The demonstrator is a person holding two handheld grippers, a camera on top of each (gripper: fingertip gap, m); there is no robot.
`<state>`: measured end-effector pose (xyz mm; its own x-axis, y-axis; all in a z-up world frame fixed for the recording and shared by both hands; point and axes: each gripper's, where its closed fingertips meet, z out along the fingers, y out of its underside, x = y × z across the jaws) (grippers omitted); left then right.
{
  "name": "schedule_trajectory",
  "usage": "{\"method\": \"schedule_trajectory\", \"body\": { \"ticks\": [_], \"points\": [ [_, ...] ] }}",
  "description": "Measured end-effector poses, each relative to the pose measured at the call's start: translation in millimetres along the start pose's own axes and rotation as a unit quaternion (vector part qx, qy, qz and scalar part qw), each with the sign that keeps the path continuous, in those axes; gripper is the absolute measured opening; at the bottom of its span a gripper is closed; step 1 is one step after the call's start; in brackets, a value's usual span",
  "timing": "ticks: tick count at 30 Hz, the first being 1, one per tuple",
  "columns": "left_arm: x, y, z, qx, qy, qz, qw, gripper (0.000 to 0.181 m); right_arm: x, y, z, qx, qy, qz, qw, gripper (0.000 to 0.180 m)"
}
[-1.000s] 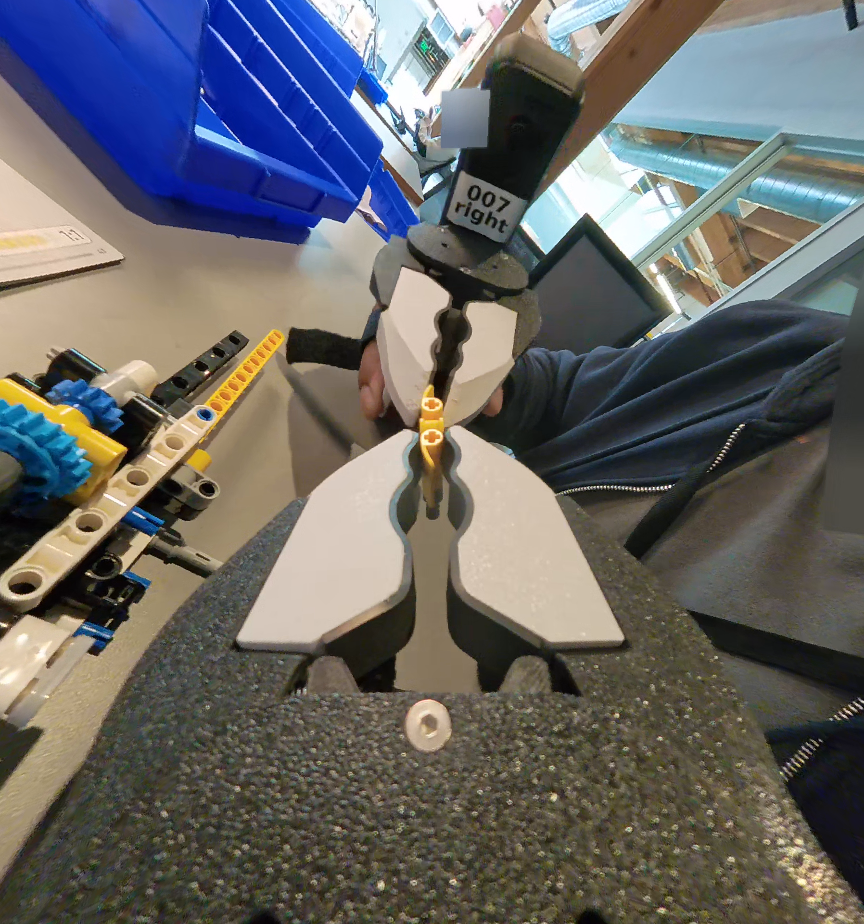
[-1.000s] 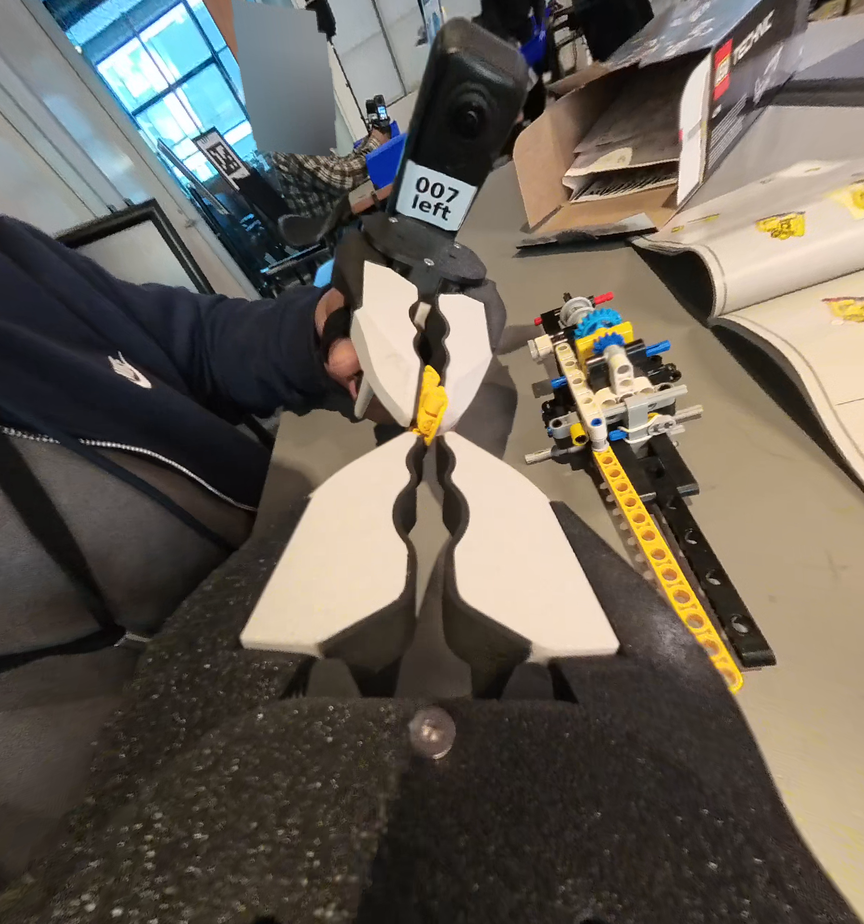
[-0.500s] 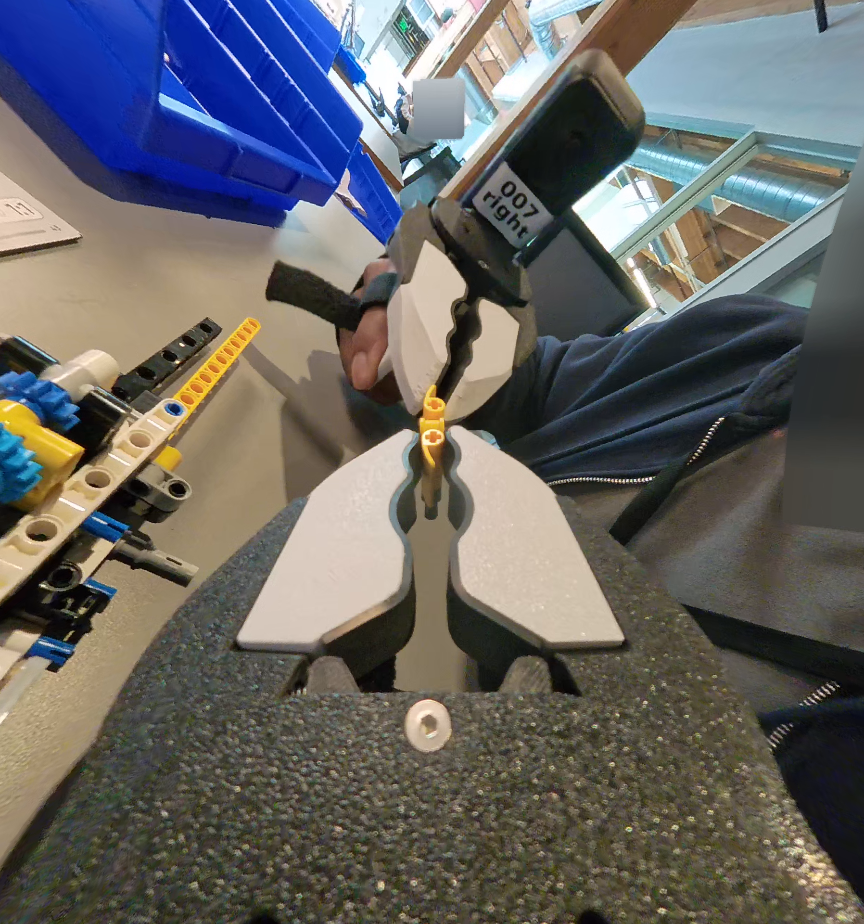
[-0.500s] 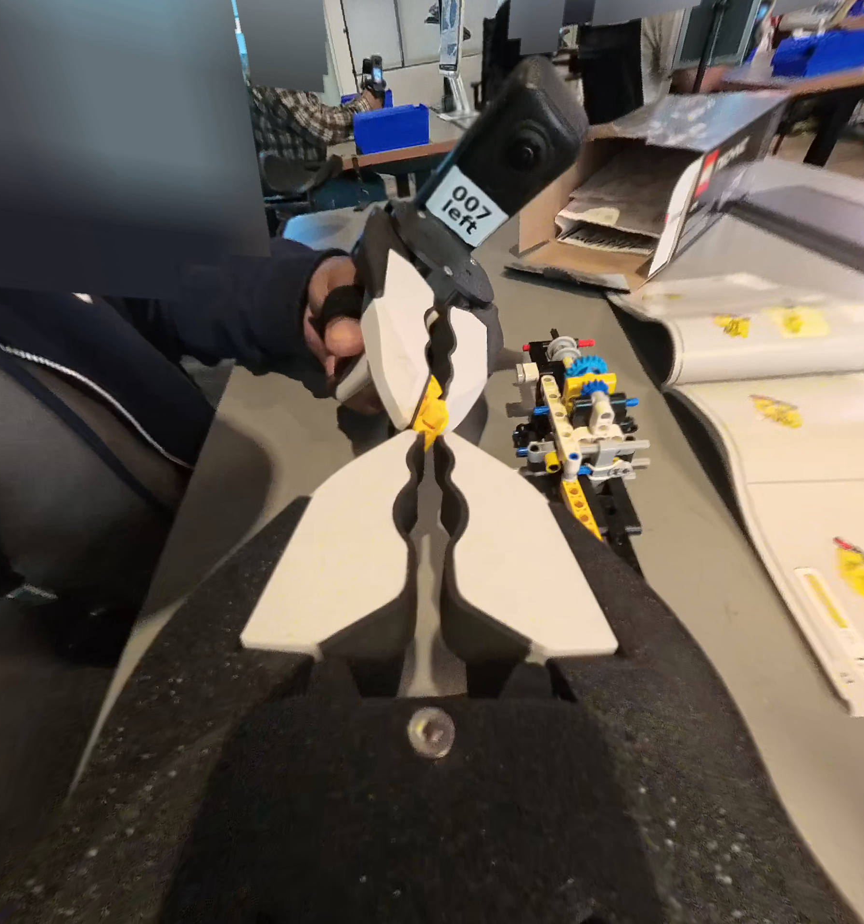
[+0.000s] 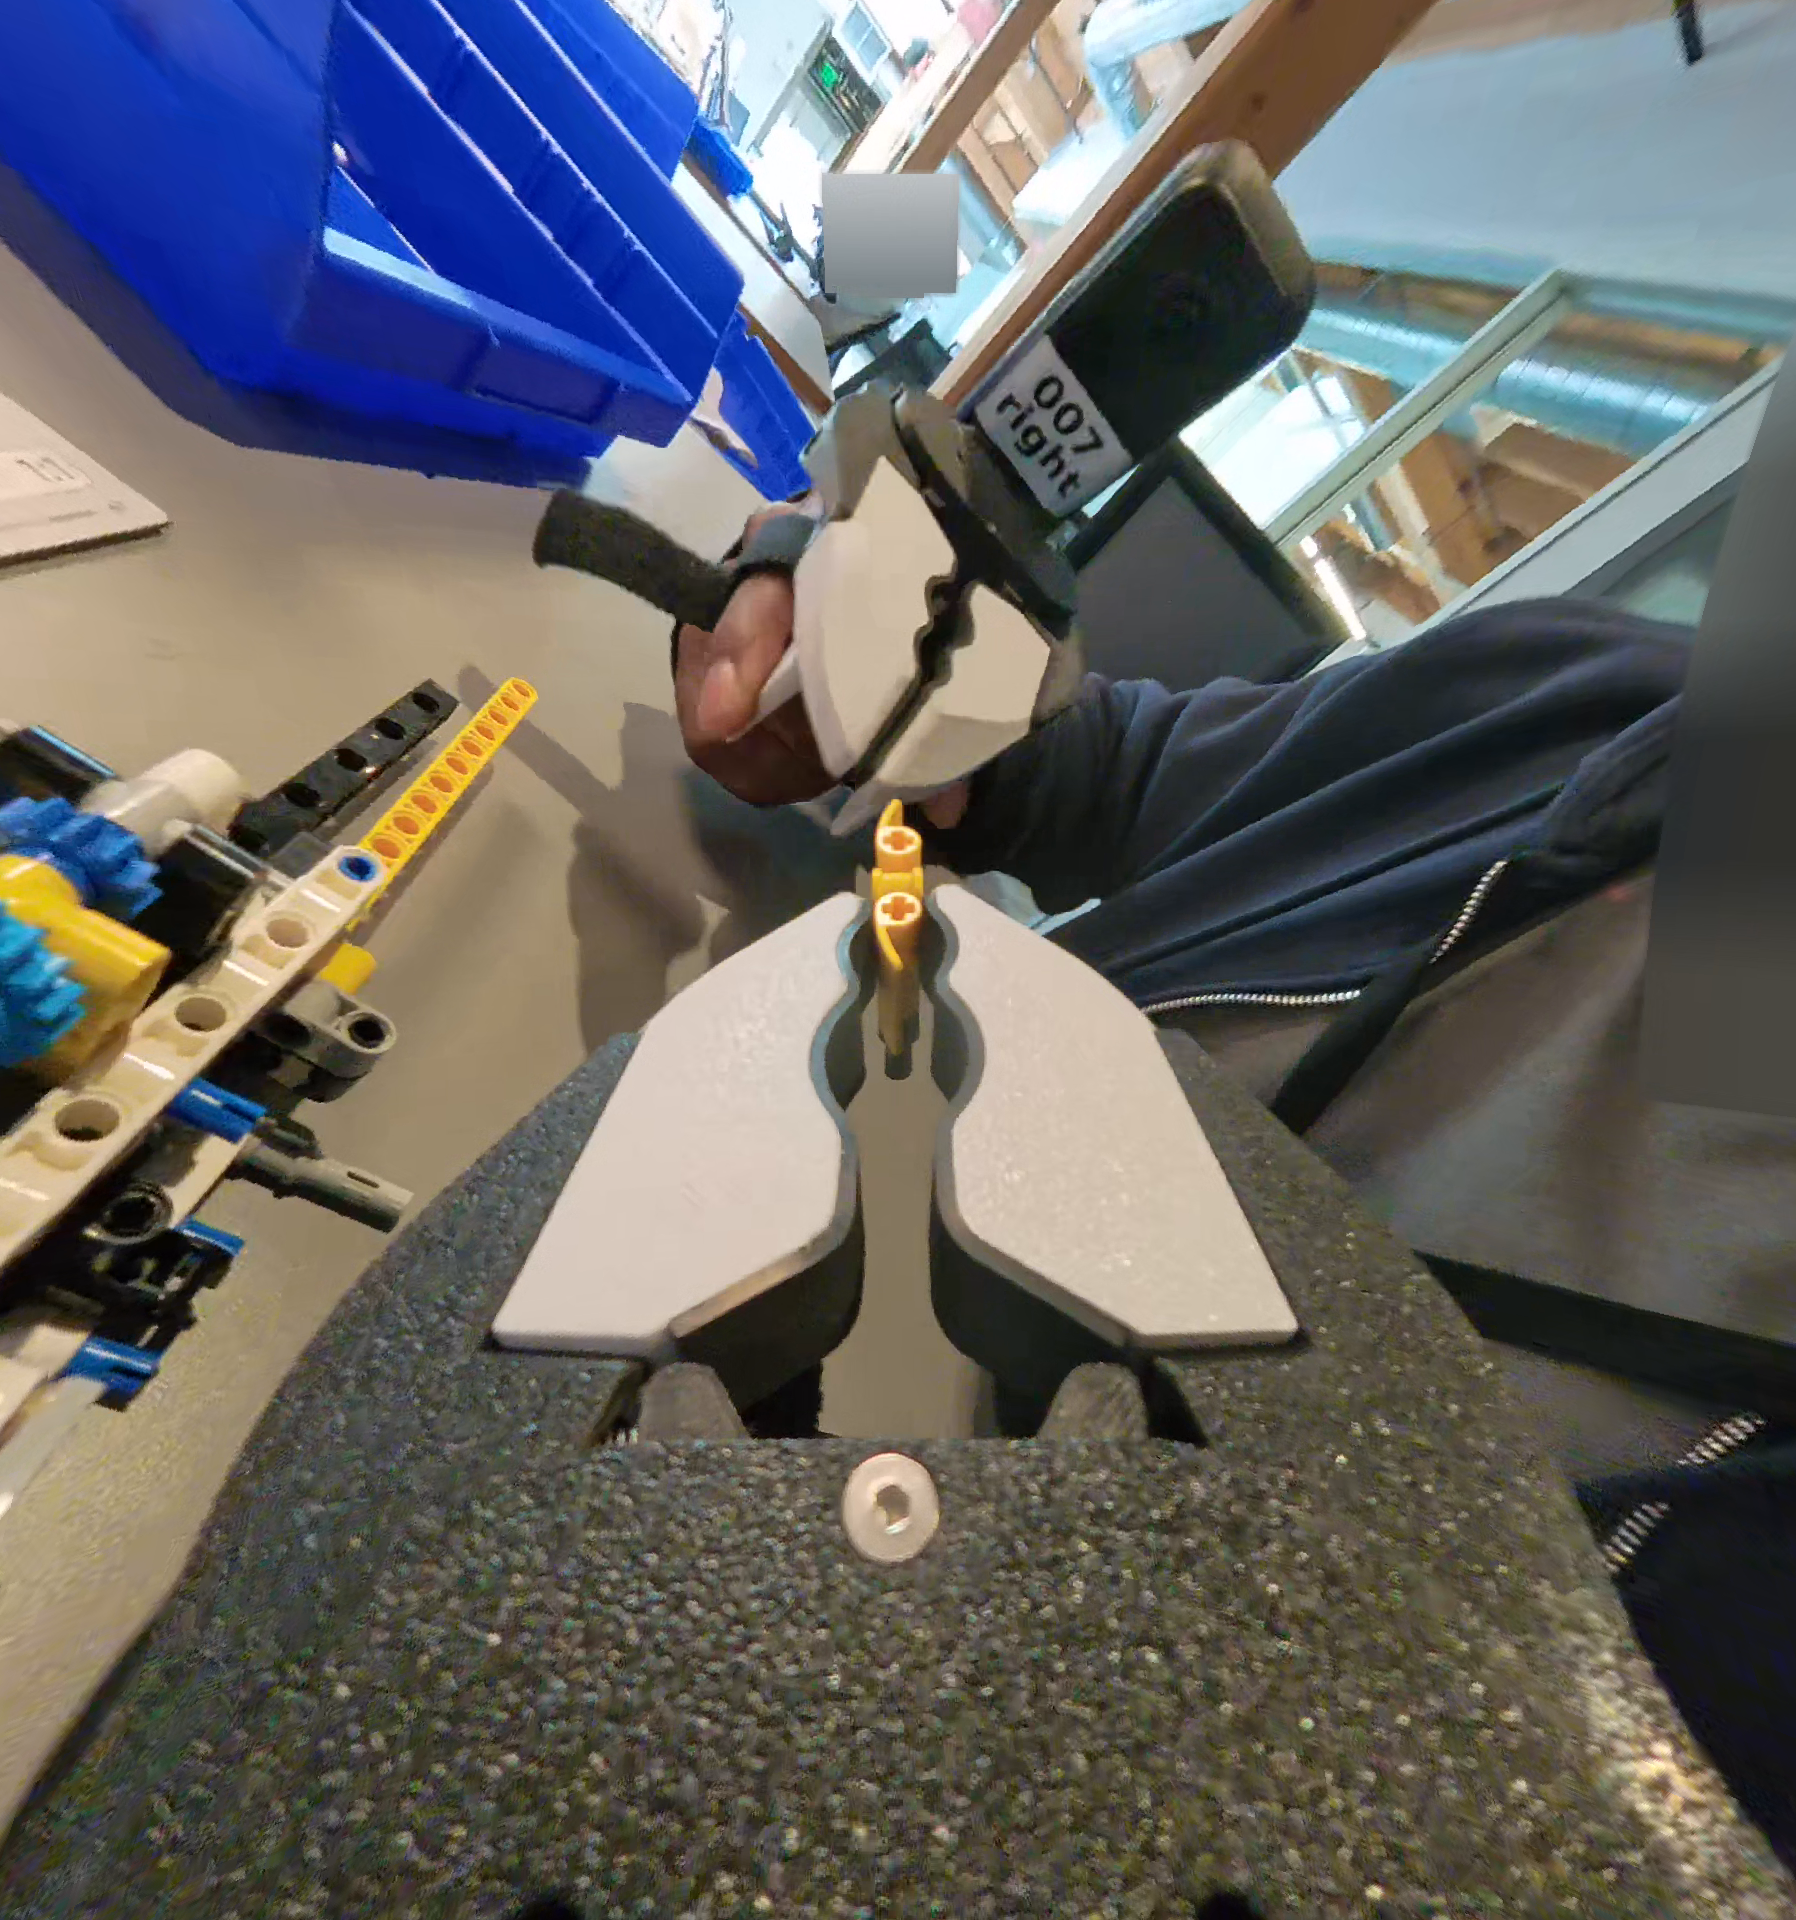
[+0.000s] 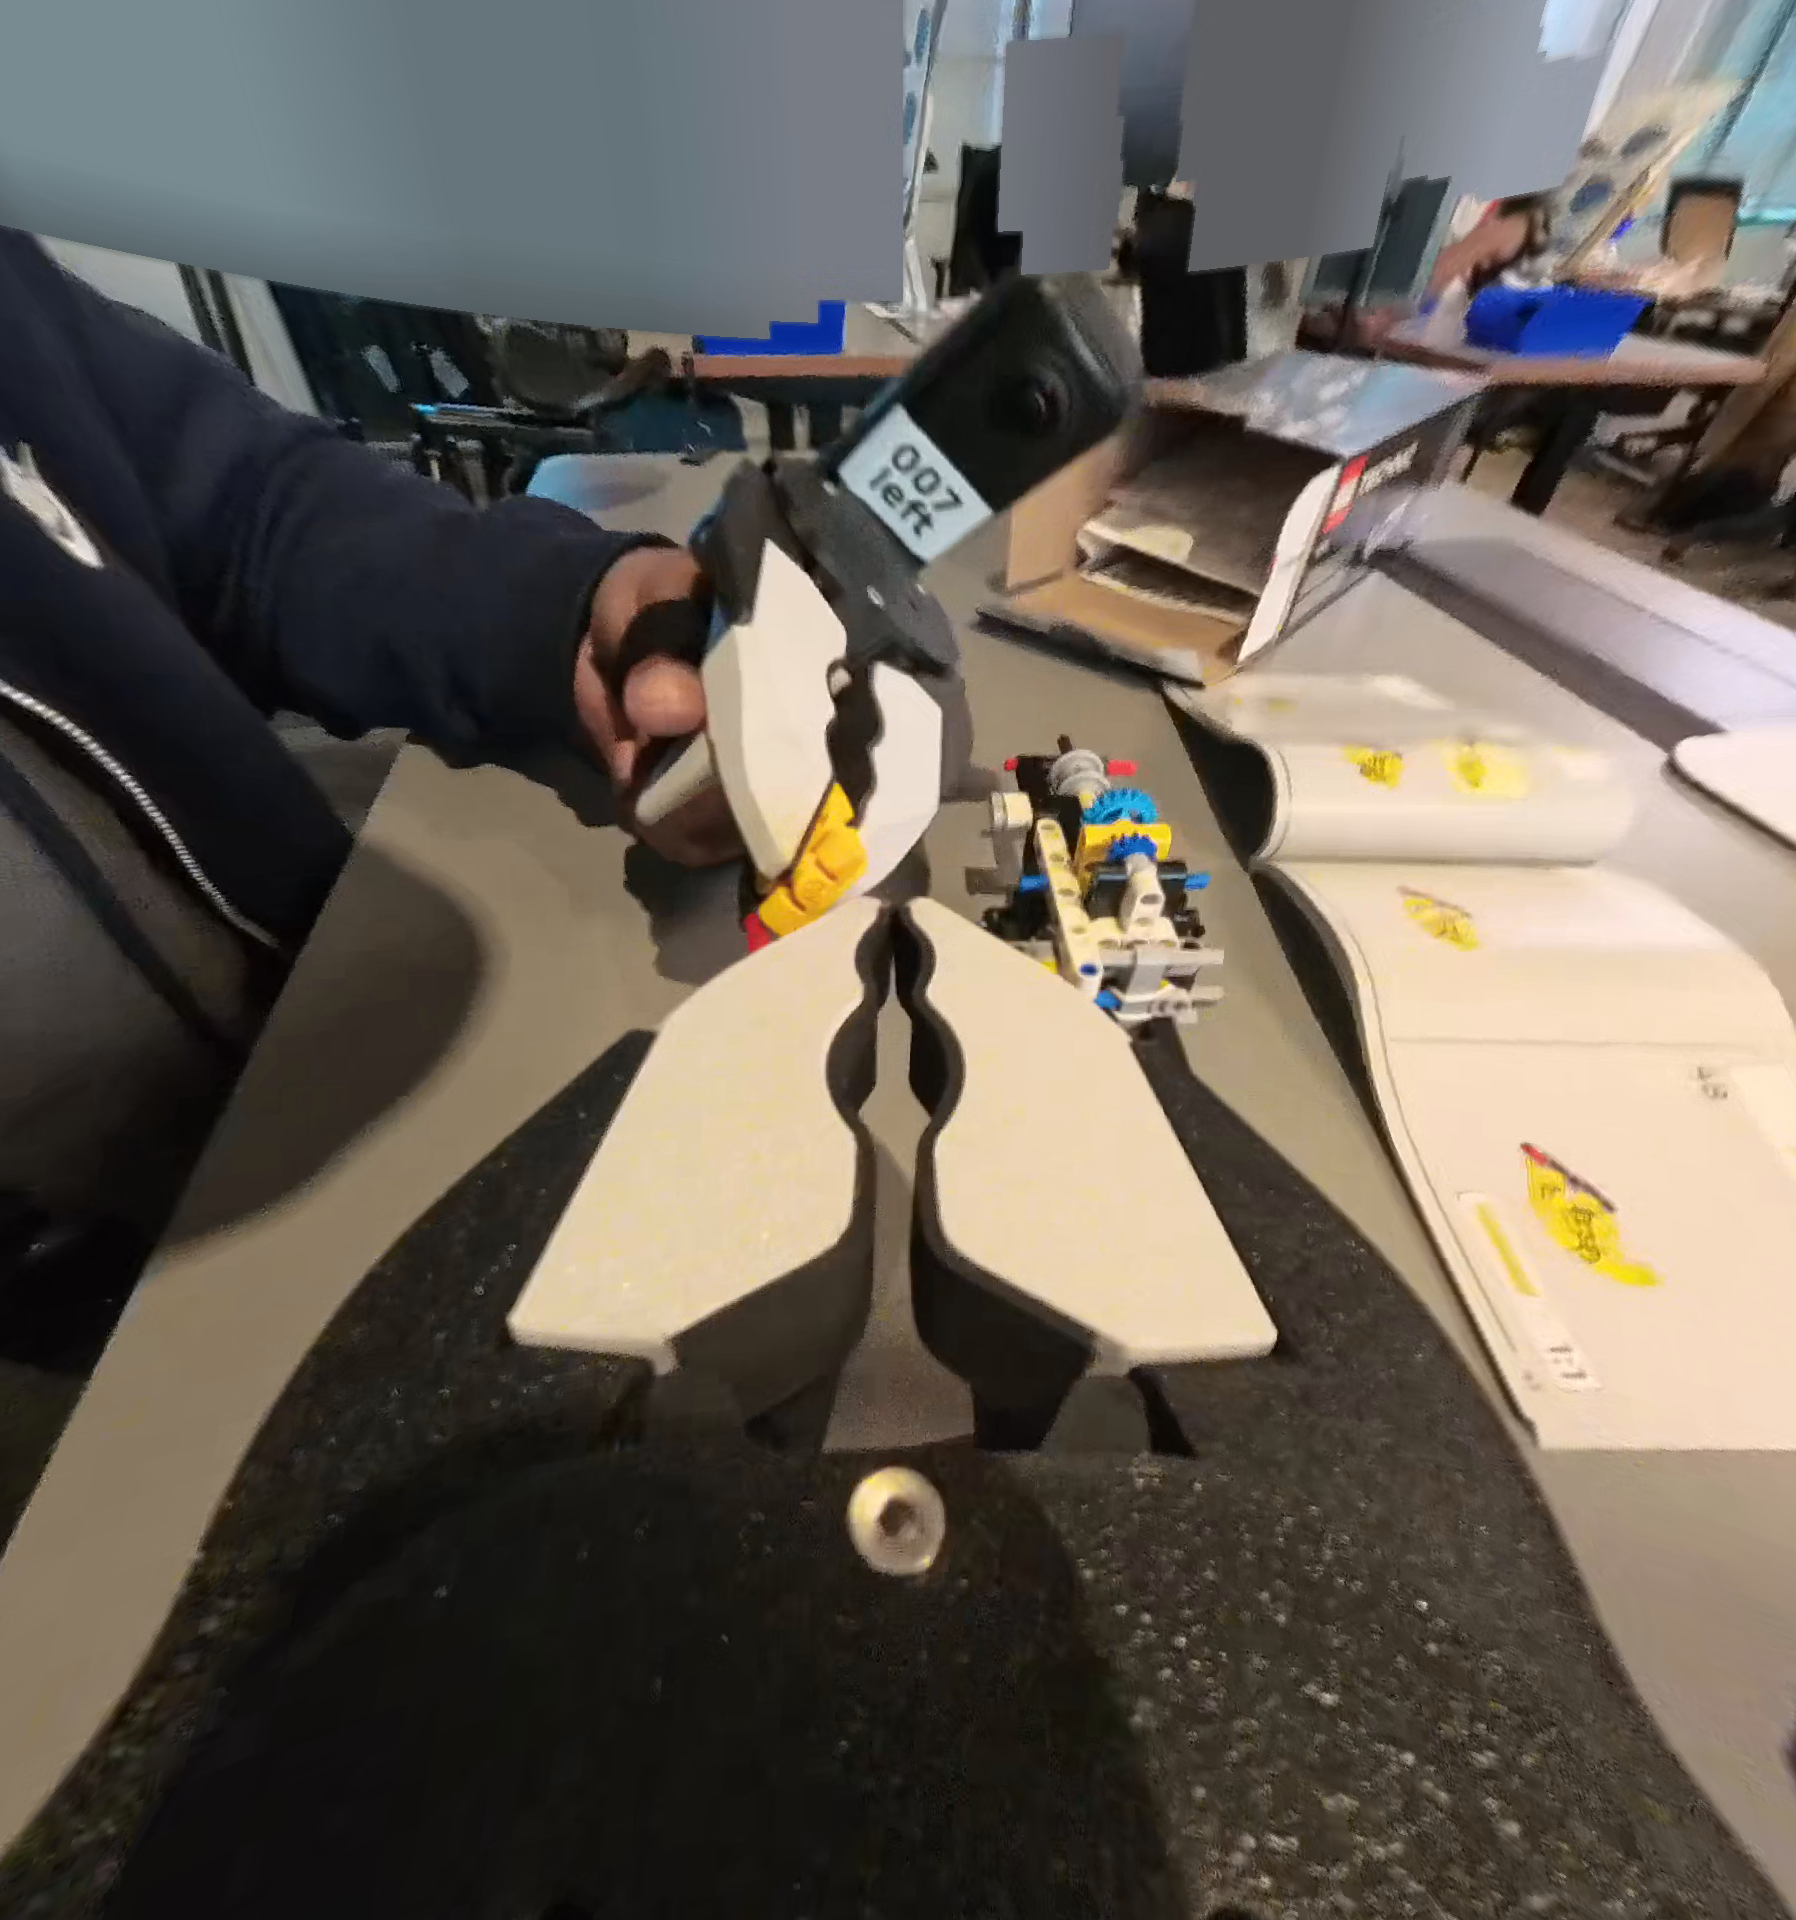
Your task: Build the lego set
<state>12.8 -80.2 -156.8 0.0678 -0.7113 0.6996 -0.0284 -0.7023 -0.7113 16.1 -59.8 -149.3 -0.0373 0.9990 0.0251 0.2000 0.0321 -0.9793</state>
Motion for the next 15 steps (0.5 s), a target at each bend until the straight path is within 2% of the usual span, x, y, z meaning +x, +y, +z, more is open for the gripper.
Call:
{"method": "schedule_trajectory", "body": {
  "ticks": [15],
  "points": [
    [-4.1,1.0,0.6,-0.006,-0.025,0.037,0.999,0.007,-9.4,5.3,8.7,-0.009,-0.053,0.108,0.993,0.011]
  ]
}}
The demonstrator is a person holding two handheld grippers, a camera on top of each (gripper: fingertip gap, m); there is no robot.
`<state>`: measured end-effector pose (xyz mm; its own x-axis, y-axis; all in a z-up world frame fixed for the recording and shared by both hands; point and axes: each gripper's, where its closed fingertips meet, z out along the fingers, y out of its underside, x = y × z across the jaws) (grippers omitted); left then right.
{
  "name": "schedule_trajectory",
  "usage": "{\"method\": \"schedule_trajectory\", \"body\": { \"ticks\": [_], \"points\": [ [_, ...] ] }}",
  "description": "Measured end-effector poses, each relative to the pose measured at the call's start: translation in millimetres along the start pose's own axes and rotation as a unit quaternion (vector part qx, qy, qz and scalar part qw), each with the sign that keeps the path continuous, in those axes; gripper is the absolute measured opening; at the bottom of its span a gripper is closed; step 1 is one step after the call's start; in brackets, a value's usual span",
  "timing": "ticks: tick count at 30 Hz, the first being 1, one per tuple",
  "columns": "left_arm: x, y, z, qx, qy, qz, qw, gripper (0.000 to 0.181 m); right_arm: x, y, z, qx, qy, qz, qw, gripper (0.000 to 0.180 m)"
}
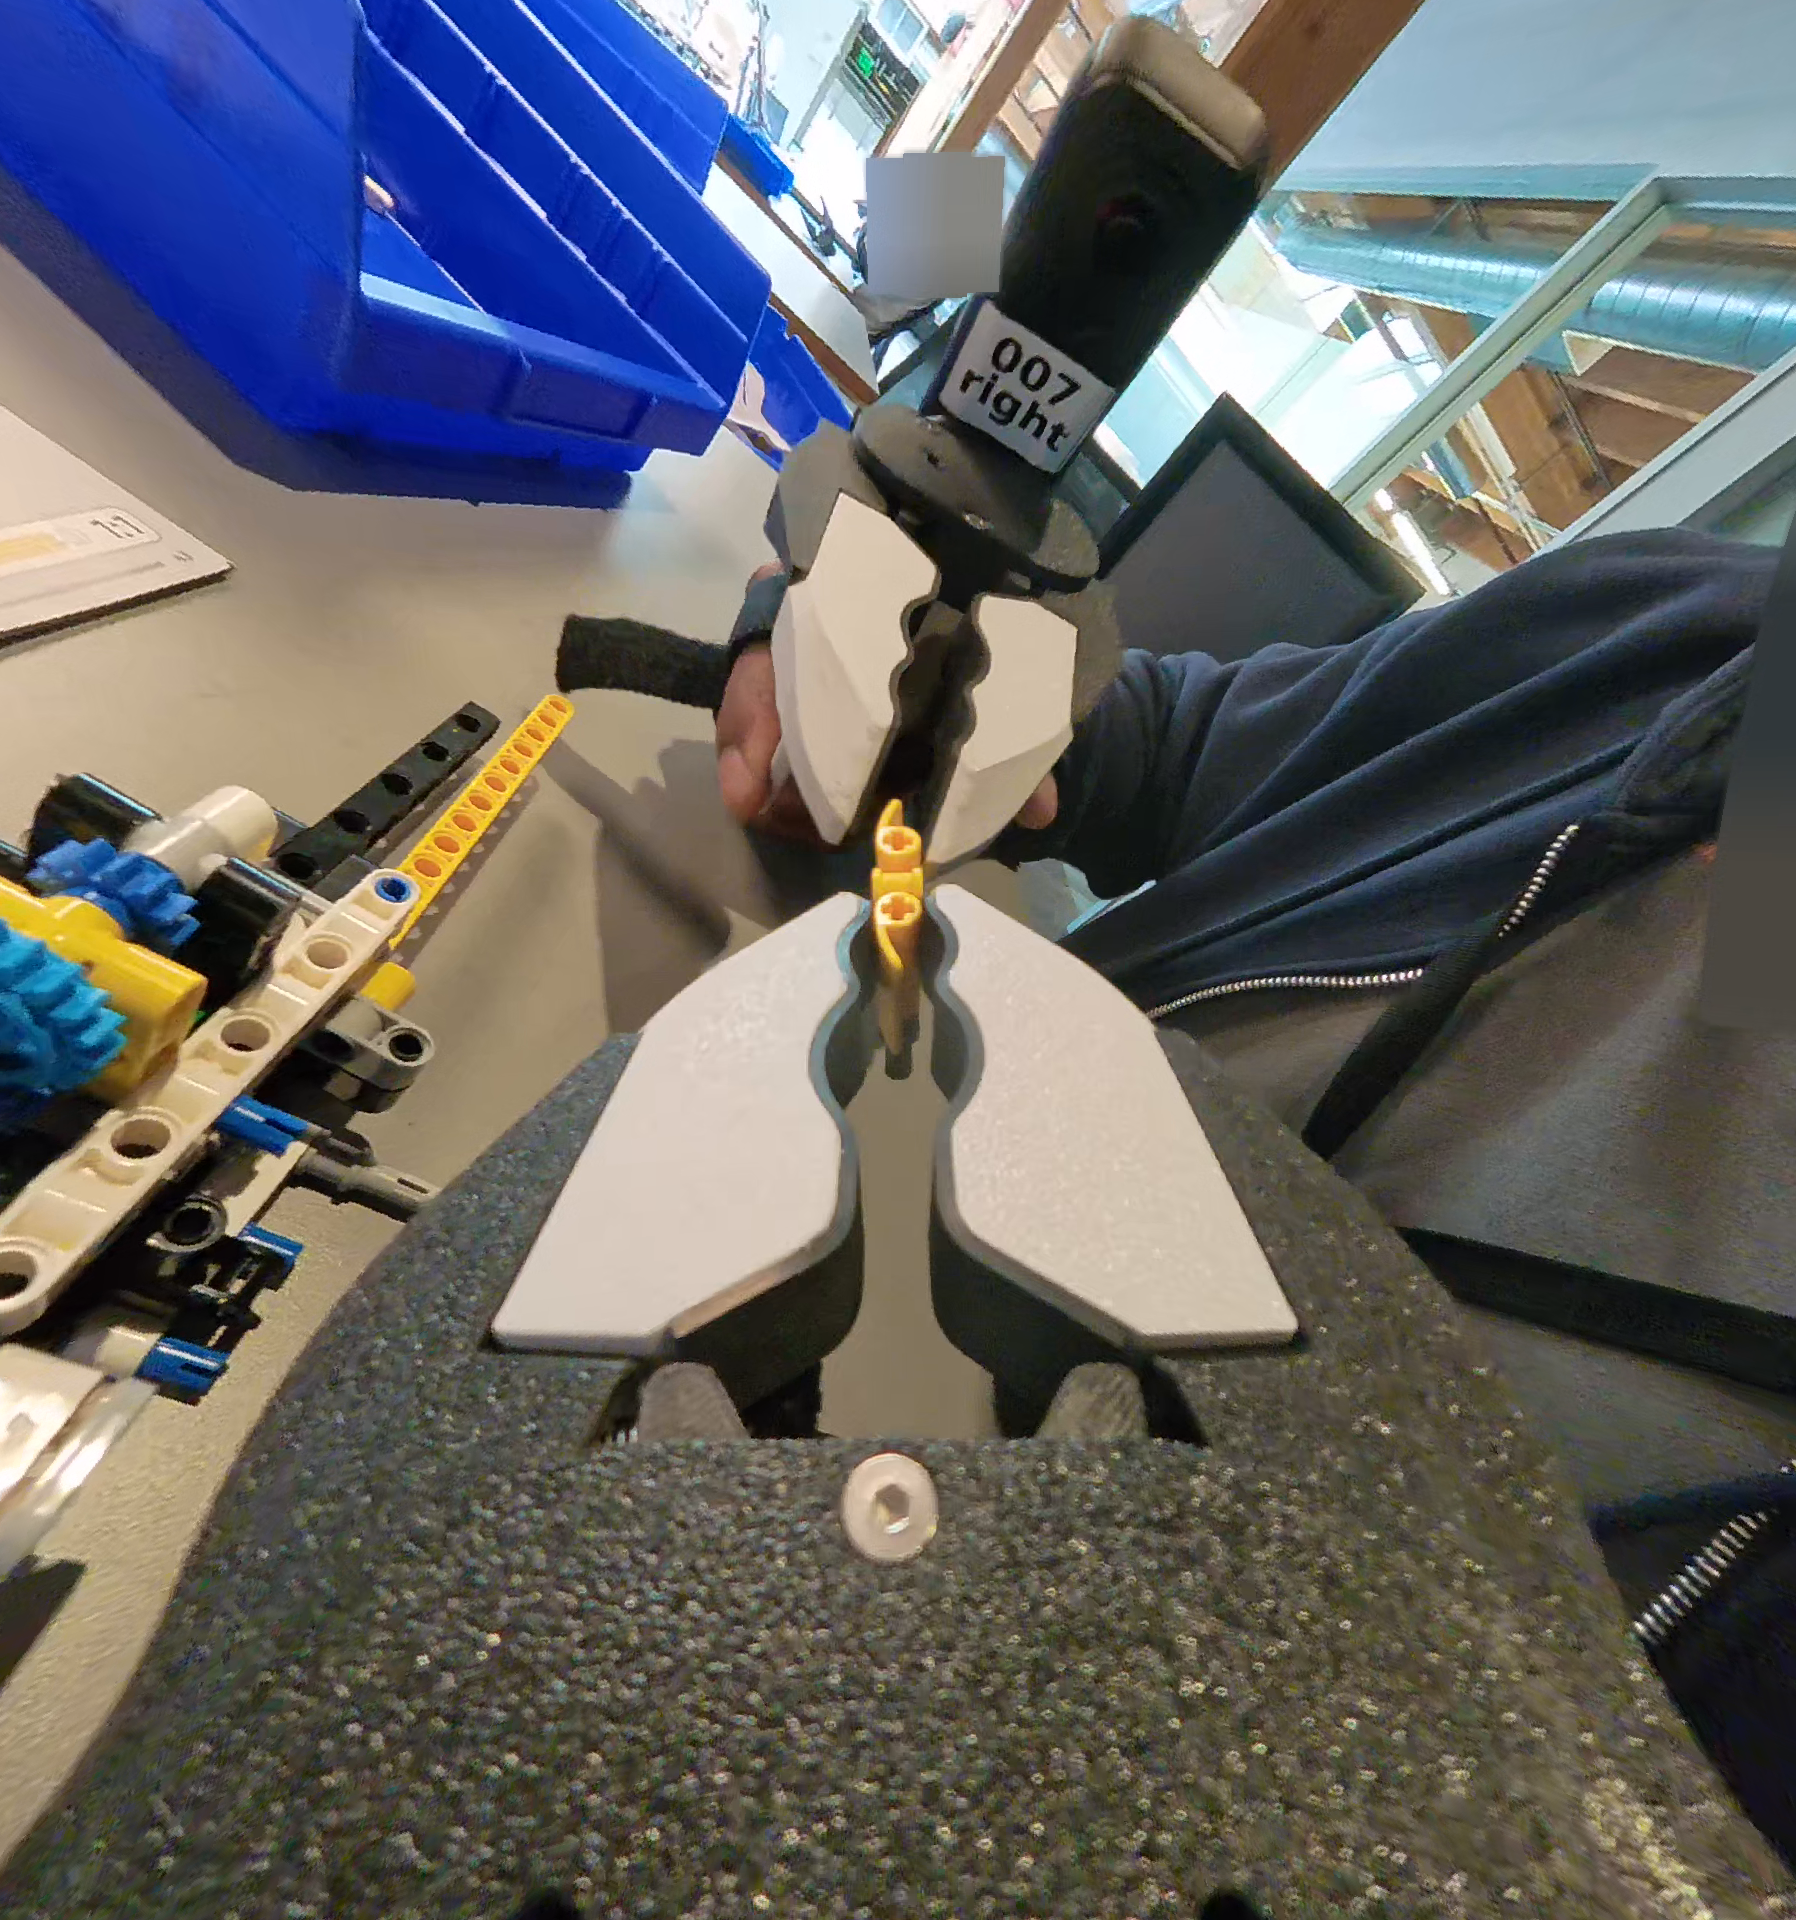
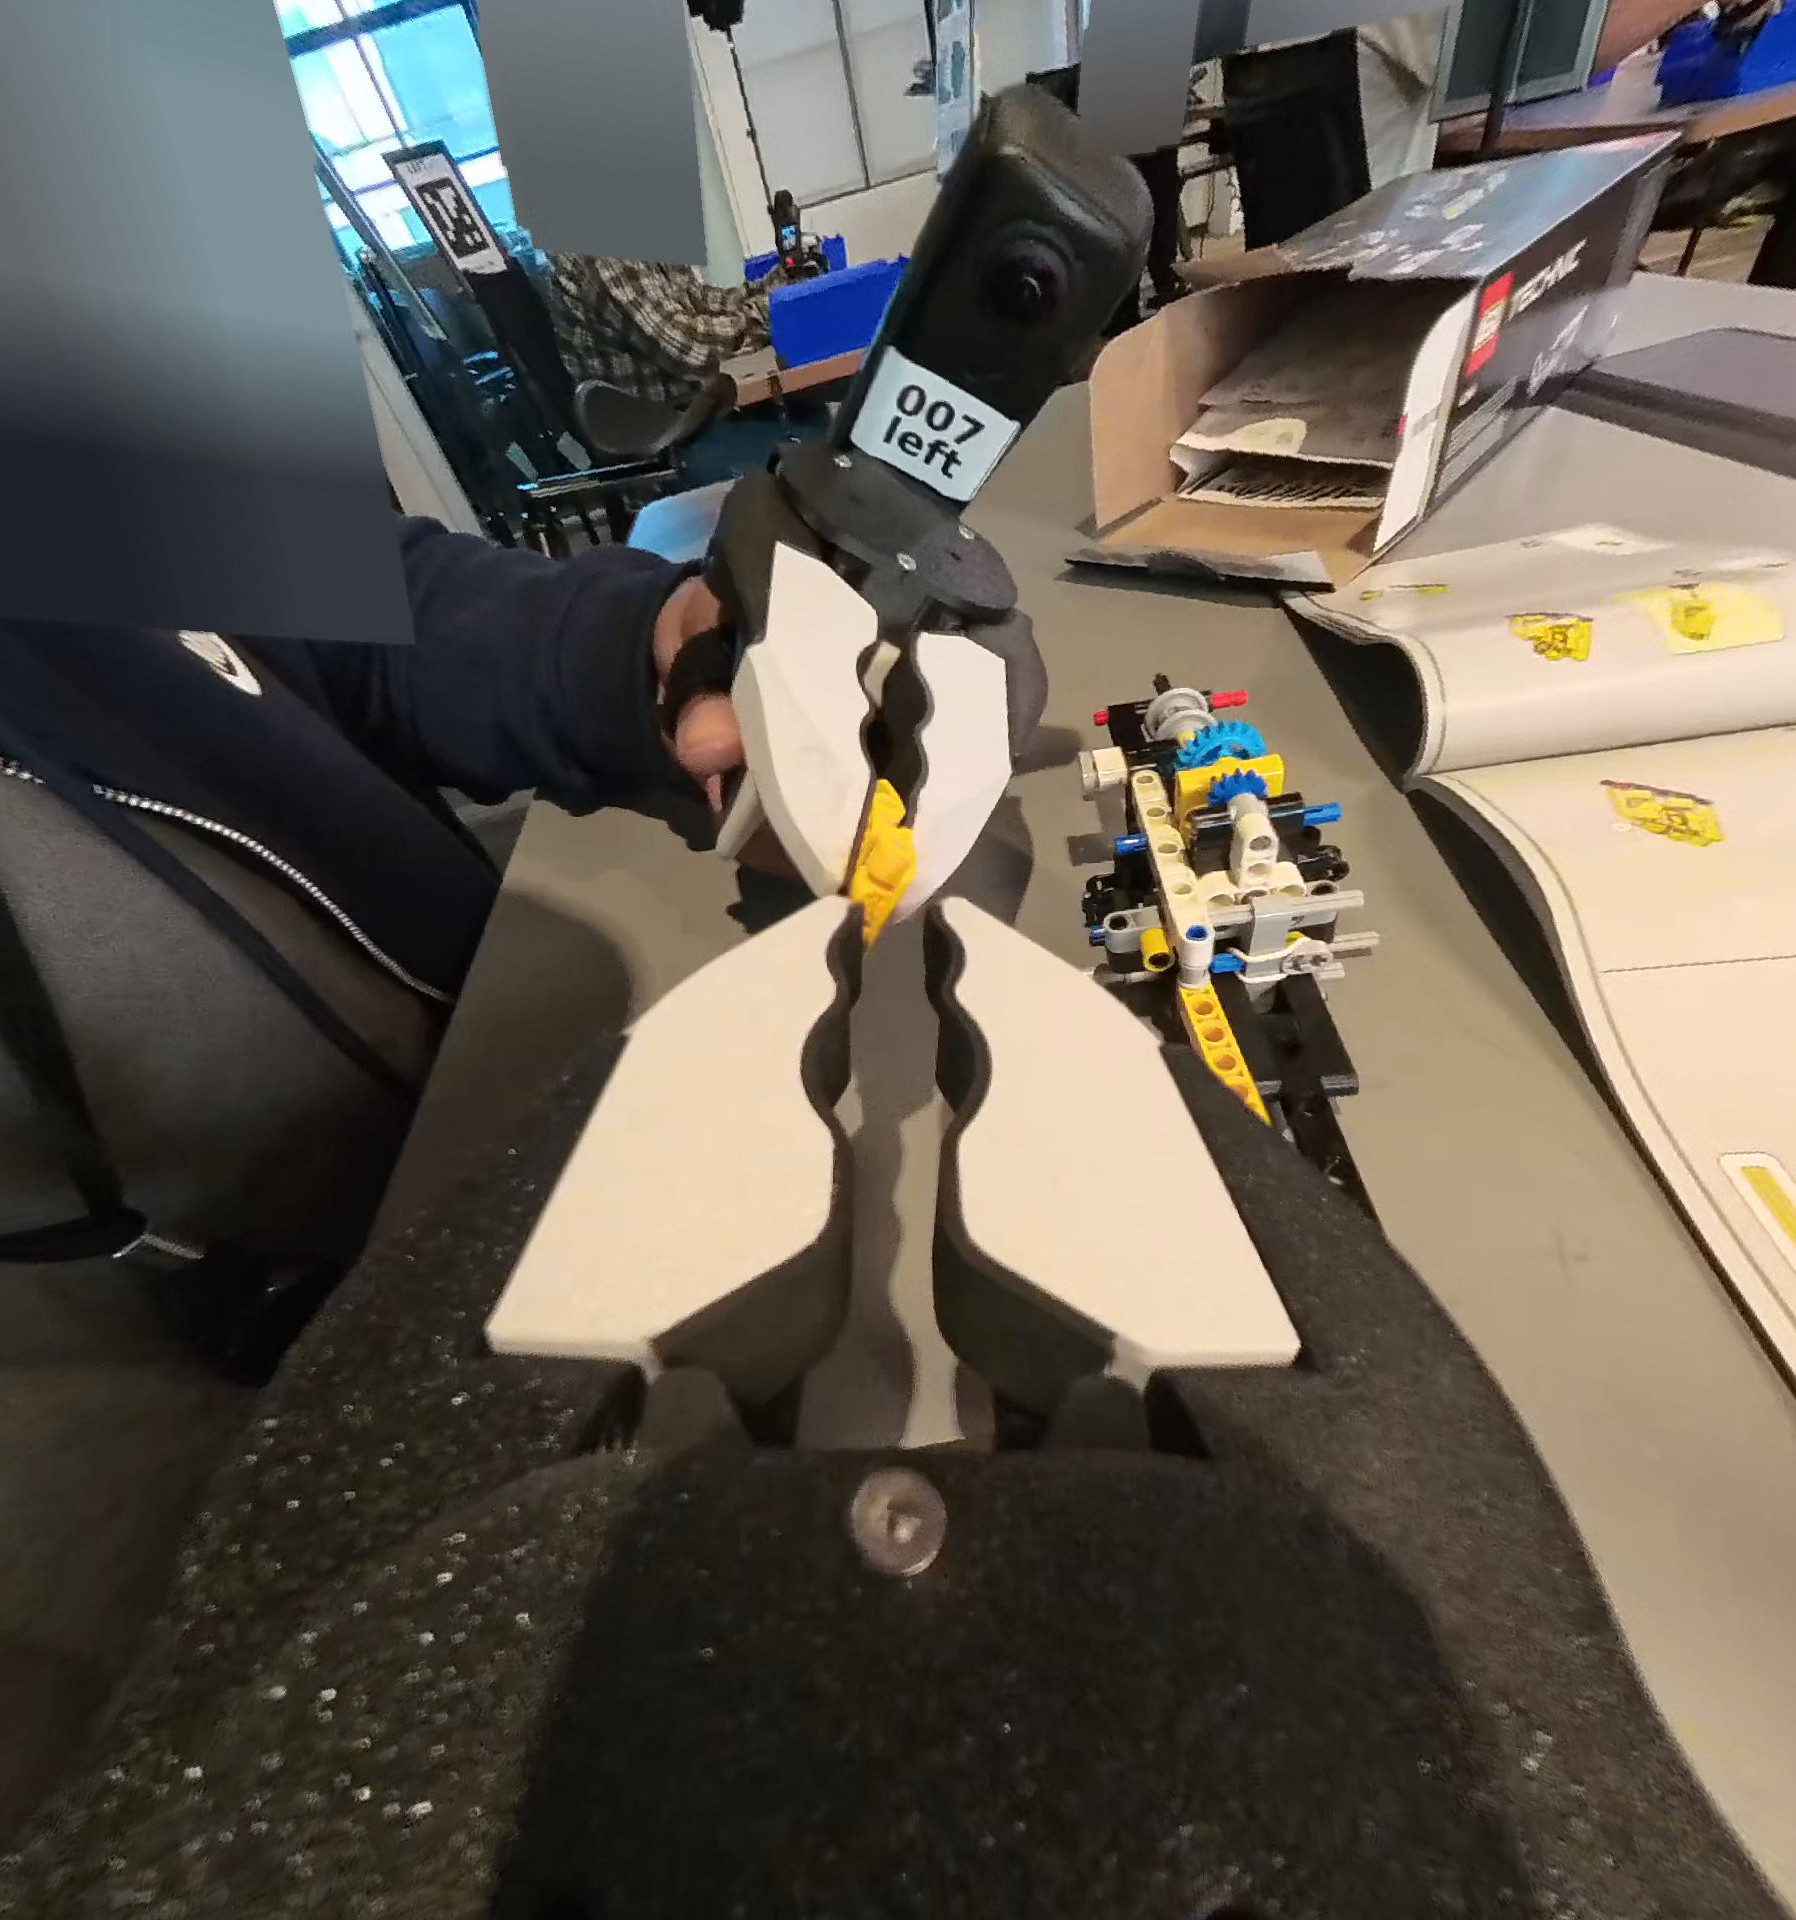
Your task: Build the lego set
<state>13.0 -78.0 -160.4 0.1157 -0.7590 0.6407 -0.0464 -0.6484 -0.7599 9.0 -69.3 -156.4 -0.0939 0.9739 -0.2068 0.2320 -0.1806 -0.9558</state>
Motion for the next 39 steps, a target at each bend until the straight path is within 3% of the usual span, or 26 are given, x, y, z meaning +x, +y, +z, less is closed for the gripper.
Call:
{"method": "schedule_trajectory", "body": {
  "ticks": [6,18,27,31,39],
  "points": [
    [2,3,2,-0.010,0.004,0.008,1.000,0.007,-6,3,2,-0.009,-0.025,-0.002,1.000,0.004],
    [8,5,3,-0.018,0.044,-0.052,0.998,0.008,-11,3,0,-0.013,0.003,-0.162,0.987,0.002],
    [-5,-2,-7,0.001,-0.010,-0.001,1.000,0.007,4,3,-9,0.008,-0.007,-0.013,1.000,0.000],
    [-6,4,-1,-0.024,-0.031,0.043,0.998,0.007,1,6,-2,-0.003,-0.017,0.007,1.000,0.011],
    [-3,17,6,-0.074,-0.062,0.131,0.987,0.007,-12,10,4,-0.023,-0.055,0.005,0.998,0.011]
  ]
}}
